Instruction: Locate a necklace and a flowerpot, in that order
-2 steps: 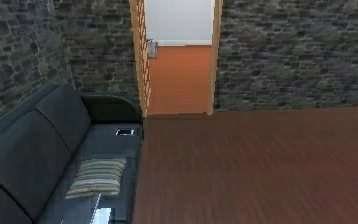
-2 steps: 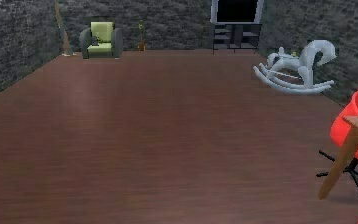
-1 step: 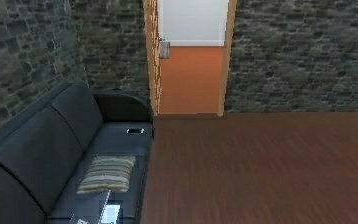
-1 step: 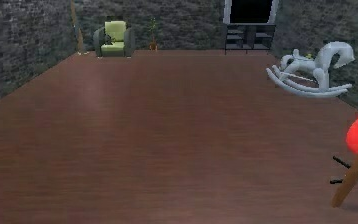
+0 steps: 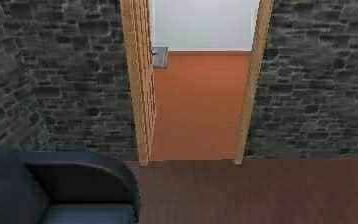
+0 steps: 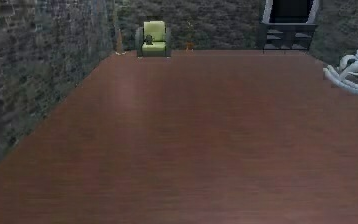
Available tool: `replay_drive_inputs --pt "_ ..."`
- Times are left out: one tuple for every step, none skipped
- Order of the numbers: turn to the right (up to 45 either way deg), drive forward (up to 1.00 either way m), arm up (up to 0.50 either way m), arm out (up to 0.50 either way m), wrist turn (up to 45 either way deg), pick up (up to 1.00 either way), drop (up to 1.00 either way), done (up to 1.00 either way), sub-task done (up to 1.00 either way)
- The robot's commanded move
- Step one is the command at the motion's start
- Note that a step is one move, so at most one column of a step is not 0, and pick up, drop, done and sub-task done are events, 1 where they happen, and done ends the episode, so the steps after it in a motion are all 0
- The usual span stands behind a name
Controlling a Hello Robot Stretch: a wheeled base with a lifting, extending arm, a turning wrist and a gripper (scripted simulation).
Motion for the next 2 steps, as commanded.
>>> replay_drive_inputs --pt "0.0 1.0 0.0 0.0 0.0 0.0 0.0 0.0 0.0" --pt "0.0 1.0 0.0 0.0 0.0 0.0 0.0 0.0 0.0"
